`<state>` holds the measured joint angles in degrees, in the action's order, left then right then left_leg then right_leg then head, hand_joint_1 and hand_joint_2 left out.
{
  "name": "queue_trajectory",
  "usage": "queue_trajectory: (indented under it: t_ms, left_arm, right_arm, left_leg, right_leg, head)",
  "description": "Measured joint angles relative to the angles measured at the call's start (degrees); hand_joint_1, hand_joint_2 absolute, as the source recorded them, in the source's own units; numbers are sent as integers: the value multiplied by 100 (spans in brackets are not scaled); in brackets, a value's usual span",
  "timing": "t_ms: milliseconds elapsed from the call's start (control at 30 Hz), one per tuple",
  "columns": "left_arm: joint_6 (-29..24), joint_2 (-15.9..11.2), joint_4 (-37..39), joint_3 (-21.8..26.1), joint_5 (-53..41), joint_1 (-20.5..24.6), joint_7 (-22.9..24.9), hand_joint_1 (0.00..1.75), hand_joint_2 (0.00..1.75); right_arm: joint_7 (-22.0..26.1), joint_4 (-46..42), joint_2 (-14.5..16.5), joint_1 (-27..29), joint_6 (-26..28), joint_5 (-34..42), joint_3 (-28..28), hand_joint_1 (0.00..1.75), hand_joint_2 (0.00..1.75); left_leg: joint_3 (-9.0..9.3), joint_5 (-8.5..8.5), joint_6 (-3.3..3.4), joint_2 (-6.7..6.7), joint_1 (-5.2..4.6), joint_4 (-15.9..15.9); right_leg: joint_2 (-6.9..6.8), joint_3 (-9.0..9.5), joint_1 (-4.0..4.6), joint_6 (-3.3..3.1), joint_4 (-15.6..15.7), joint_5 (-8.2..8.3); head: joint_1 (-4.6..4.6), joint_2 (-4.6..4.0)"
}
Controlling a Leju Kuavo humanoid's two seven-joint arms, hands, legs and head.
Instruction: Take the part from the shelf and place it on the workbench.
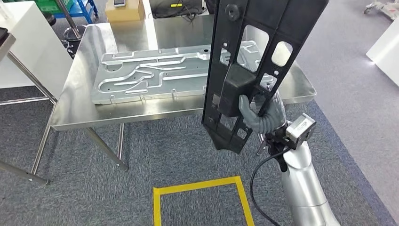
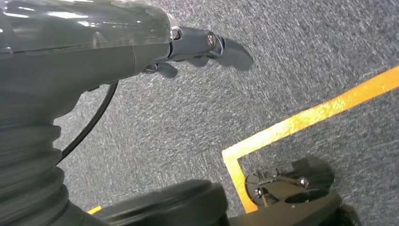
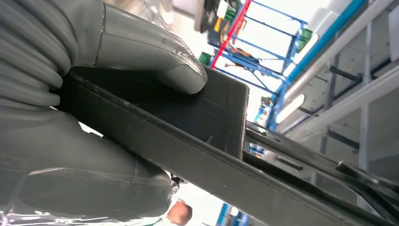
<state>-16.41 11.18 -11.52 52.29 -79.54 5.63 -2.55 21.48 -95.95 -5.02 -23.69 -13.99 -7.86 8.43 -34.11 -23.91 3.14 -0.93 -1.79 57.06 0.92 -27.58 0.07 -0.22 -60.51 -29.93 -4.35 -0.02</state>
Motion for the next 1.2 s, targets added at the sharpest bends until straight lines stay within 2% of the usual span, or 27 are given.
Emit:
queue_trajectory:
  t_ms: [33, 100, 167, 200, 233, 267, 300, 367, 400, 433, 500, 567, 600, 633, 667, 700, 733, 767, 800, 867, 900, 933, 1000, 1067, 1100, 1167, 1200]
  left_arm:
    - [-2, 10, 0, 11, 10, -8, -2, 0, 175]
    - [-2, 21, 0, 31, 13, -25, -4, 0, 175]
    - [3, 21, 0, 46, 9, -43, 5, 0, 175]
    - [8, 22, 0, 49, 6, -54, 10, 0, 175]
    - [16, 24, 0, 50, -1, -65, 13, 0, 175]
    - [23, 26, 0, 50, -9, -76, 13, 0, 175]
    - [28, 28, 0, 50, -16, -94, 13, 0, 175]
    - [35, 27, 0, 50, -28, -112, 12, 0, 175]
    - [39, 26, 0, 51, -31, -111, 12, 0, 175]
    - [42, 24, 0, 51, -32, -100, 11, 0, 175]
    - [50, 22, 0, 51, -38, -80, 12, 0, 175]
    - [72, 22, 0, 51, -52, -71, 9, 0, 175]
    - [88, 23, 0, 51, -65, -58, 6, 0, 175]
    - [106, 23, 0, 51, -77, -38, 3, 0, 175]
    - [121, 23, 0, 50, -88, -12, -4, 0, 175]
    - [129, 23, 0, 50, -93, 10, -14, 0, 175]
    - [136, 23, 0, 50, -93, 21, -29, 0, 175]
    - [141, 23, 0, 50, -92, 26, -49, 0, 175]
    - [146, 22, 0, 50, -92, 23, -70, 0, 175]
    - [162, 15, 0, 50, -95, 8, -104, 0, 175]
    - [170, 10, 0, 50, -108, 3, -110, 0, 175]
    - [179, 7, 0, 49, -128, 7, -108, 0, 175]
    - [195, 14, 0, 36, -205, 44, -66, 0, 175]
    - [202, 31, 0, -9, -309, 81, 12, 0, 175]
    - [203, 41, 0, -43, -355, 92, 50, 0, 175]
    - [202, 56, 0, -99, -424, 103, 113, 0, 175]
    - [200, 62, 0, -115, -441, 107, 128, 0, 175]
  right_arm:
    - [-19, 21, -46, -112, -22, 22, 8, 175, 175]
    - [-67, 81, -140, -331, -86, 91, 22, 175, 175]
    - [-140, 175, -212, -517, -160, 166, 43, 175, 175]
    - [-194, 234, -239, -612, -191, 190, 62, 175, 175]
    - [-259, 296, -263, -720, -222, 209, 86, 175, 175]
    - [-327, 362, -287, -846, -256, 229, 113, 175, 175]
    - [-394, 450, -314, -988, -297, 253, 143, 175, 175]
    - [-503, 677, -377, -1294, -378, 300, 206, 175, 175]
    - [-551, 792, -414, -1456, -401, 312, 238, 175, 175]
    - [-581, 894, -453, -1636, -411, 315, 269, 175, 175]
    - [-602, 1066, -526, -2036, -370, 228, 337, 175, 175]
    - [-581, 1288, -579, -2470, -221, -124, 458, 175, 175]
    - [-578, 1415, -597, -2678, -120, -389, 541, 175, 175]
    - [-584, 1553, -606, -2880, 5, -703, 637, 175, 175]
    - [-601, 1687, -612, -3067, 173, -1082, 743, 175, 175]
    - [-629, 1814, -615, -3251, 372, -1515, 858, 175, 175]
    - [-670, 1945, -615, -3450, 605, -2025, 996, 175, 175]
    - [-723, 2075, -615, -3660, 843, -2576, 1153, 175, 175]
    - [-782, 2208, -615, -3880, 1063, -3115, 1323, 175, 175]
    - [-919, 2520, -611, -4249, 1470, -4122, 1688, 175, 175]
    - [-994, 2673, -604, -4379, 1658, -4582, 1869, 175, 175]
    - [-1068, 2812, -593, -4472, 1836, -4998, 2035, 175, 175]
    - [-1179, 3023, -536, -4619, 2176, -5624, 2278, 175, 175]
    - [-1200, 3296, -427, -4757, 2515, -5896, 2426, 175, 175]
    - [-1179, 3495, -359, -4785, 2648, -5948, 2496, 175, 175]
    - [-1086, 4002, -199, -4704, 2772, -5979, 2629, 175, 175]
    - [-1028, 4254, -120, -4575, 2781, -5971, 2684, 175, 175]
  left_leg:
    - [105, -10, 3, 8, 18, -51]
    - [264, -79, -1, 17, 46, -103]
    - [396, -206, -15, 11, 70, -111]
    - [478, -281, -29, 1, 83, -110]
    - [574, -362, -49, -9, 98, -109]
    - [682, -453, -78, -18, 114, -106]
    - [775, -554, -113, -21, 126, -102]
    - [937, -761, -190, -17, 134, -61]
    - [992, -843, -229, -11, 130, -64]
    - [1028, -866, -266, -7, 131, -27]
    - [929, -759, -334, 4, 148, 238]
    - [526, -604, -403, 20, 171, 916]
    - [260, -641, -438, 31, 179, 1276]
    - [-8, -806, -464, 43, 185, 1571]
    - [-231, -1054, -479, 51, 190, 1744]
    - [-391, -1296, -482, 57, 192, 1785]
    - [-488, -1445, -473, 60, 191, 1687]
    - [-534, -1407, -449, 61, 185, 1458]
    - [-549, -1109, -402, 64, 168, 1118]
    - [-554, -73, -268, 71, 106, 385]
    - [-543, 319, -215, 77, 74, 158]
    - [-530, 509, -179, 79, 51, 52]
    - [-453, 457, -155, 78, 56, -15]
    - [-316, 422, -116, 77, 96, -165]
    - [-235, 392, -99, 79, 116, -228]
    - [-91, 291, -78, 80, 130, -259]
    - [-18, 227, -89, 66, 140, -252]
  right_leg:
    - [-9, -94, -1, 25, -178, 28]
    - [-28, -496, -23, 82, -757, -60]
    - [-35, -993, -74, 151, -1229, -357]
    - [-42, -1168, -104, 187, -1274, -485]
    - [-50, -1271, -135, 222, -1164, -507]
    - [-64, -1311, -164, 257, -916, -369]
    - [-88, -1318, -197, 290, -574, -16]
    - [-140, -1311, -211, 271, -47, 712]
    - [-147, -1304, -201, 225, 61, 918]
    - [-137, -1290, -179, 161, 70, 915]
    - [-97, -1191, -177, 56, 68, 790]
    - [-82, -1041, -187, -22, 92, 665]
    - [-80, -960, -186, -45, 105, 596]
    - [-78, -869, -186, -56, 116, 521]
    - [-77, -765, -187, -60, 127, 443]
    - [-78, -653, -187, -59, 137, 366]
    - [-78, -535, -188, -57, 149, 287]
    - [-77, -423, -188, -54, 161, 213]
    - [-76, -320, -183, -49, 177, 143]
    - [-67, -156, -168, -16, 221, 11]
    - [-62, -99, -163, 19, 251, -41]
    - [-58, -60, -167, 58, 285, -78]
    - [-66, 8, -168, 124, 363, -144]
    - [-75, -73, -152, 154, 185, -245]
    - [-74, -248, -152, 164, -110, -332]
    - [-65, -793, -149, 202, -904, -471]
    - [-66, -1035, -154, 224, -1175, -436]
  head:
    - [1, 0]
    - [3, 0]
    - [3, 0]
    - [2, 0]
    - [2, 0]
    - [2, 0]
    - [3, 0]
    - [0, 0]
    - [-2, 0]
    - [-5, 0]
    - [-8, 0]
    - [-9, 0]
    - [-9, 0]
    - [-9, 0]
    - [-9, 0]
    - [-9, 0]
    - [-9, 0]
    - [-9, 0]
    - [-9, 0]
    - [-9, 0]
    - [-9, 0]
    - [-8, 0]
    - [-9, 0]
    - [-9, 0]
    - [-9, 0]
    - [-9, 0]
    - [-9, 0]
